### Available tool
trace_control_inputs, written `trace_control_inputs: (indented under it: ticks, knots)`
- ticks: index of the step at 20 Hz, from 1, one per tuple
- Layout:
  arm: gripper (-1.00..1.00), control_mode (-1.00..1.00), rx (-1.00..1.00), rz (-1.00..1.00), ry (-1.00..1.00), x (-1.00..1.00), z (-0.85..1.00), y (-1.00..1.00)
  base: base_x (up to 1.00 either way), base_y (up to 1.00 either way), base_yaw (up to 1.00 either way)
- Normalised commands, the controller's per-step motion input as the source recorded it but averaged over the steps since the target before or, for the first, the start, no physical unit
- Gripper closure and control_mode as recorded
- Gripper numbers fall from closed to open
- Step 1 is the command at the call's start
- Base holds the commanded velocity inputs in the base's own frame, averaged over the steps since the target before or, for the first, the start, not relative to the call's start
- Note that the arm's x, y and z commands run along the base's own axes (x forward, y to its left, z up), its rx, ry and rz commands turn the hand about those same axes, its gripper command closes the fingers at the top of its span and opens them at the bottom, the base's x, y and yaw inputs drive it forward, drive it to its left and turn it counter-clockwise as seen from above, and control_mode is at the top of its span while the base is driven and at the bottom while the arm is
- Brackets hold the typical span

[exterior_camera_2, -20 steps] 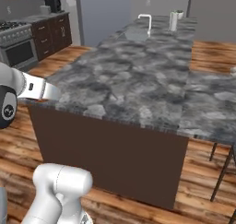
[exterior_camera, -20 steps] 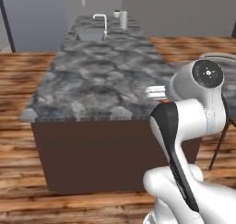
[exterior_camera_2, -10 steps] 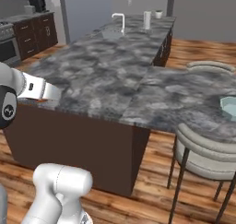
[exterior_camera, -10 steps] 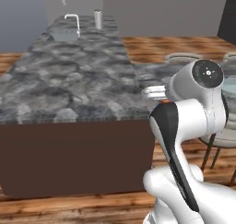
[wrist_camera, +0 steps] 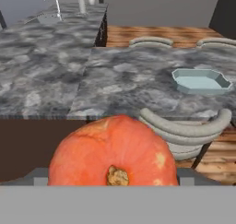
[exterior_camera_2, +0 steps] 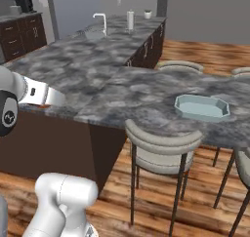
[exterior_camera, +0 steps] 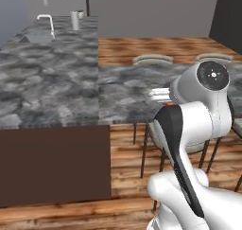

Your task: Place the cold items (squash and kiwi) from the fridge in one tupperware on the dining counter. Place the warm items (kebab skewer and hot dog) in the stove area in another tupperware.

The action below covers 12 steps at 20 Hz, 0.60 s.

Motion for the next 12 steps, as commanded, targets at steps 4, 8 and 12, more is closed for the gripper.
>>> trace_control_inputs:
  ticks: [4,8,12]
  knots:
    - [1.00,1.00,0.00,0.00,0.00,0.00,0.00,0.00,0.00,-1.00,-0.03]
    - [1.00,1.00,0.00,0.00,0.00,0.00,0.00,0.00,0.00,-1.00,-0.03]
    - [1.00,1.00,0.00,0.00,0.00,0.00,0.00,0.00,0.00,-1.00,-0.04]
